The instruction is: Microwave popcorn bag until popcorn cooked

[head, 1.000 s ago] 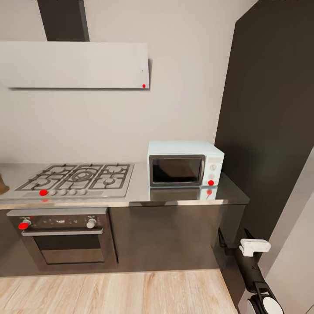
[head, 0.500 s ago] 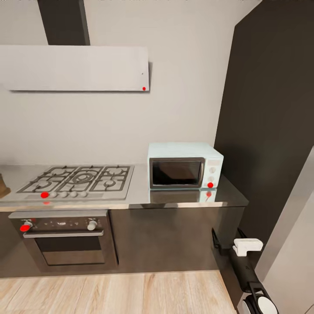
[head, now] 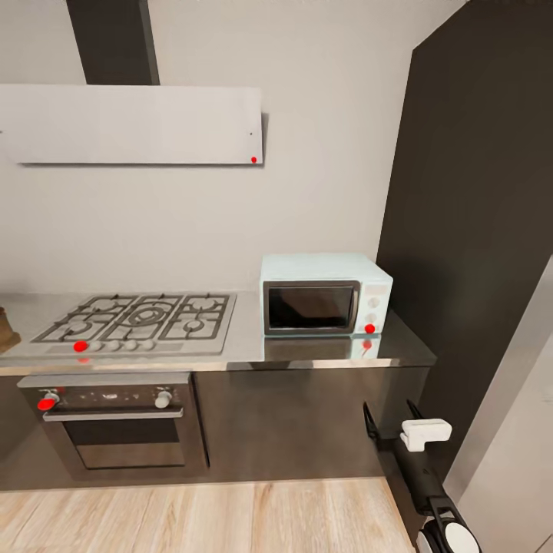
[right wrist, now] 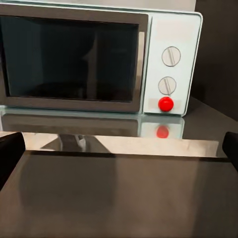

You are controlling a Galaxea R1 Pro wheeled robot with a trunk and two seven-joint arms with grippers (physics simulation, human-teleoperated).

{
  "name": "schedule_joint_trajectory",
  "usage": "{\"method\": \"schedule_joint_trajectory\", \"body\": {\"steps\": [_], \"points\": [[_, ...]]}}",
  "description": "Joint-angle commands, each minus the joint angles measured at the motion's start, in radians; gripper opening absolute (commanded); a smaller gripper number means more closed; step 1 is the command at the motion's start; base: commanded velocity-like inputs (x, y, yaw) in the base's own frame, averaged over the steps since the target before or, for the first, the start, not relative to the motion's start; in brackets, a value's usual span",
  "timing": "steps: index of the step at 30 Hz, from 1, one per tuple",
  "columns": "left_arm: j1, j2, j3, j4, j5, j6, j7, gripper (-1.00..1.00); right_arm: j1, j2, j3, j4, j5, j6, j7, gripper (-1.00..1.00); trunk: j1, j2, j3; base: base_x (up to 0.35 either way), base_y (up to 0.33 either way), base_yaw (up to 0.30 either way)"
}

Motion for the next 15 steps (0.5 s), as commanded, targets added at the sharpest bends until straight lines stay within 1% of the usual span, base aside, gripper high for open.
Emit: {"method": "schedule_joint_trajectory", "body": {"steps": [1, 3, 4, 15], "points": [[0.001, 0.002, 0.0, -0.002, 0.0, 0.002, 0.003, 1.0, -0.001, -0.001, 0.001, 0.0, 0.0, -0.002, 0.0, 1.0, 0.0, -0.001, -0.001, 0.0, 0.0, 0.0], [0.0, 0.014, 0.001, -0.002, 0.0, 0.003, 0.004, 1.0, -0.001, -0.001, 0.001, 0.0, 0.0, -0.001, 0.0, 1.0, 0.0, -0.001, -0.001, 0.079, 0.0, 0.0], [0.0, 0.024, 0.003, -0.002, 0.0, 0.003, 0.005, 1.0, -0.001, -0.001, 0.0, 0.0, 0.0, -0.001, 0.0, 1.0, 0.0, -0.001, -0.001, 0.272, 0.0, 0.0], [0.001, 0.03, 0.008, -0.002, 0.002, 0.0, 0.003, 1.0, -0.001, -0.001, -0.001, 0.0, 0.0, -0.001, -0.002, 1.0, 0.0, -0.001, -0.001, 0.333, 0.0, 0.0]]}}
